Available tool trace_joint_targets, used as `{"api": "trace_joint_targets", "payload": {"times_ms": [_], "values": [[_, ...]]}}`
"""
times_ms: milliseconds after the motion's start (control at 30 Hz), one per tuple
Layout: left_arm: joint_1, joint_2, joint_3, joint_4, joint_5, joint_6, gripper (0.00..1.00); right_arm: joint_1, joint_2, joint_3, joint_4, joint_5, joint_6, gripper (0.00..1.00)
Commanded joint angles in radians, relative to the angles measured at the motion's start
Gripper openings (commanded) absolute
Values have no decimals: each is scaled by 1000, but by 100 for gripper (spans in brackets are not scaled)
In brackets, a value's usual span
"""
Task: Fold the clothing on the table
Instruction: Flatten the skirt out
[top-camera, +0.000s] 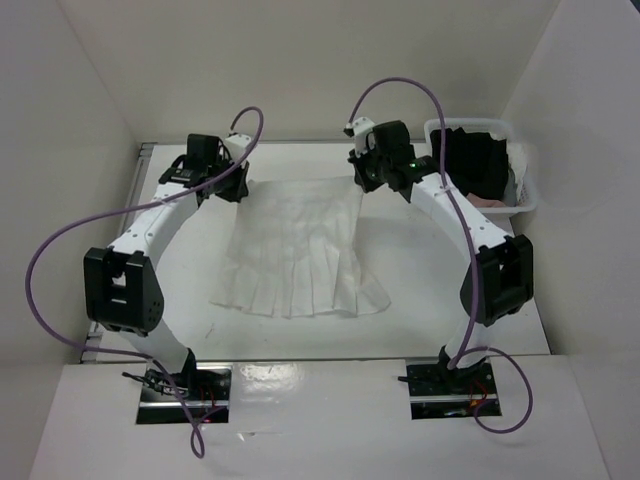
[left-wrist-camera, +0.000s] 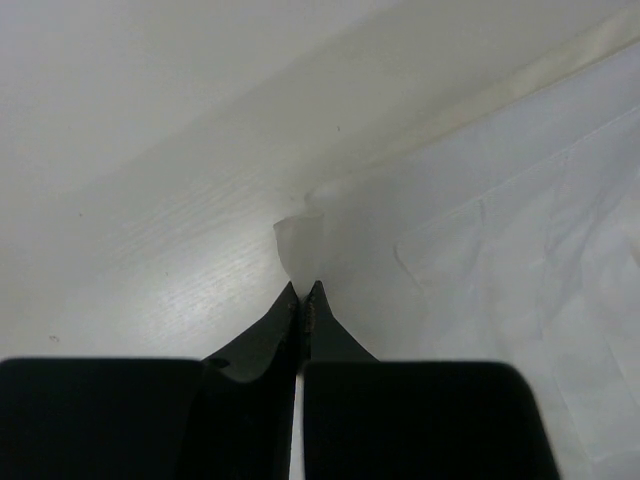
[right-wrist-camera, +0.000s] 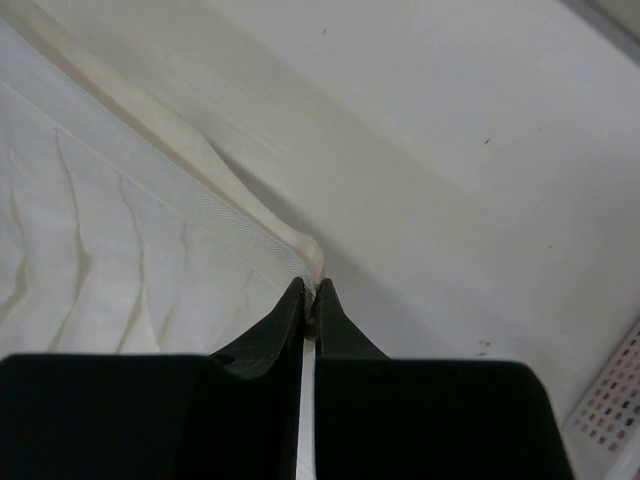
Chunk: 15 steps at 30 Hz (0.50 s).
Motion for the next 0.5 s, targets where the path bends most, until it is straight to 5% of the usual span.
{"api": "trace_joint_targets", "payload": {"times_ms": [0,200,467], "values": [[23,37,80,48,-54,-4,0,-54,26,102,83,80,-37,0],[23,146,161,58,-79,-13,0,-64,131,123,128,143,-66,0],[23,146,439,-29,-106,-23,0,-104,150,425,53,161,-49,0]]}}
